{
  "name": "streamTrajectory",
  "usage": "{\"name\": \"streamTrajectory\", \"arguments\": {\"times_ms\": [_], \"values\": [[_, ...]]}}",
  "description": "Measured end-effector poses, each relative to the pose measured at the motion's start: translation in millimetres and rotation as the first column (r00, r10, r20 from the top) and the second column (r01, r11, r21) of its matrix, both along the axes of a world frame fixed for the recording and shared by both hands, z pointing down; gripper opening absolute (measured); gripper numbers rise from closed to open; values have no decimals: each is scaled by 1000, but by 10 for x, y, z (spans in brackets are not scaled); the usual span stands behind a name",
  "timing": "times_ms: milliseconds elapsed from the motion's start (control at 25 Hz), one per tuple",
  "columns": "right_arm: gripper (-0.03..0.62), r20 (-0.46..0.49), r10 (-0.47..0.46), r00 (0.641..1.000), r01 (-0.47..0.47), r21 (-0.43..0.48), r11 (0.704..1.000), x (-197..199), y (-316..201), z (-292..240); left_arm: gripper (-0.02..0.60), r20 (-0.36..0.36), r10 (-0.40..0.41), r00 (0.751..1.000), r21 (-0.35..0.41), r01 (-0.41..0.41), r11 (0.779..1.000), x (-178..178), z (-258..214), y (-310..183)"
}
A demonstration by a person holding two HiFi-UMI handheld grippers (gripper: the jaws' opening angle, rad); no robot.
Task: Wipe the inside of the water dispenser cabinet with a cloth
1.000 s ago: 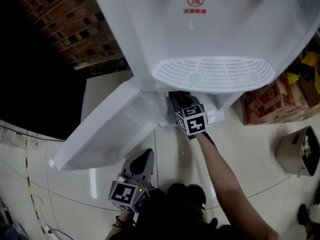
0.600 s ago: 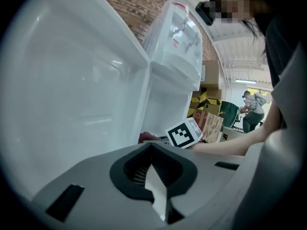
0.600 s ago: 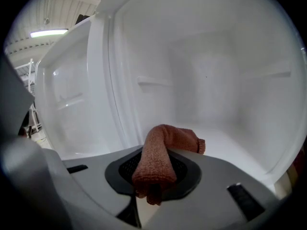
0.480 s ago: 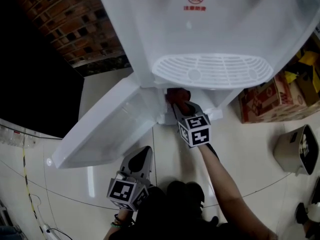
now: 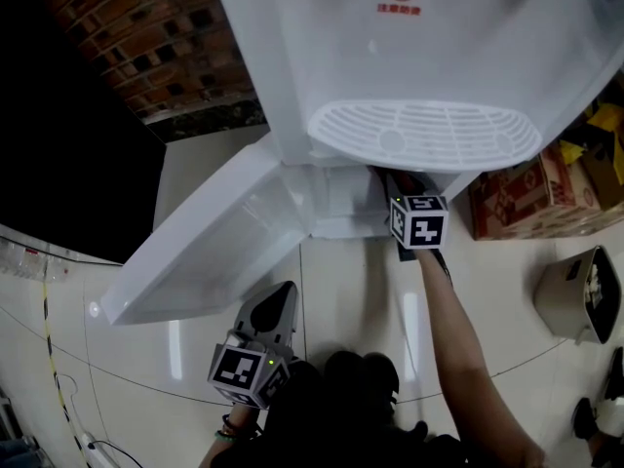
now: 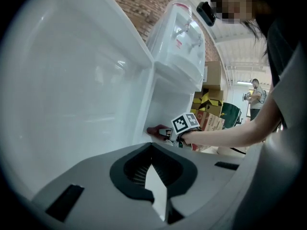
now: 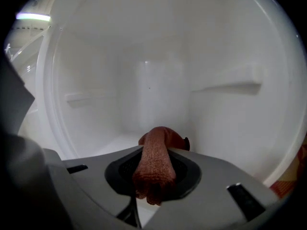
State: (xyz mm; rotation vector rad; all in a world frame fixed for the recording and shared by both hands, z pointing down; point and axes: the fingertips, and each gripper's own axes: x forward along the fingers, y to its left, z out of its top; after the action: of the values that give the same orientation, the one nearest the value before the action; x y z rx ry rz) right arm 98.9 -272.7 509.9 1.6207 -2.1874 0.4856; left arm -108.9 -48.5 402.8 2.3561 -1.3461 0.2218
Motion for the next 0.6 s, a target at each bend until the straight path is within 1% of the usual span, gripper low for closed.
{"name": "streamTrajectory", "arguments": {"times_ms": [120, 200, 320, 400, 520, 600], "values": [[77, 0, 20, 1000, -20, 5, 1000, 65, 10, -6, -21, -3, 0, 1000, 3, 0, 1000, 8, -15, 2], [77, 27, 4, 1000, -5, 40, 999, -36, 74, -122, -21, -5, -4, 1000, 5, 4, 1000, -6, -28, 3], [77, 90, -90, 992, 80, 103, 991, -479, 311, -339, -21, -10, -16, 1000, 8, 16, 1000, -29, -51, -10], [77, 107, -164, 981, 151, 117, 982, -811, 509, -370, -21, -14, -17, 1000, 12, 17, 1000, -13, -69, -12], [77, 105, -223, 969, 214, 89, 973, -1113, 710, -215, -21, -10, -6, 1000, 13, 6, 1000, 23, -83, 7], [77, 82, -218, 972, 215, 50, 975, -1103, 740, -39, -21, -8, -7, 1000, 12, 7, 1000, 19, -86, 20]]}}
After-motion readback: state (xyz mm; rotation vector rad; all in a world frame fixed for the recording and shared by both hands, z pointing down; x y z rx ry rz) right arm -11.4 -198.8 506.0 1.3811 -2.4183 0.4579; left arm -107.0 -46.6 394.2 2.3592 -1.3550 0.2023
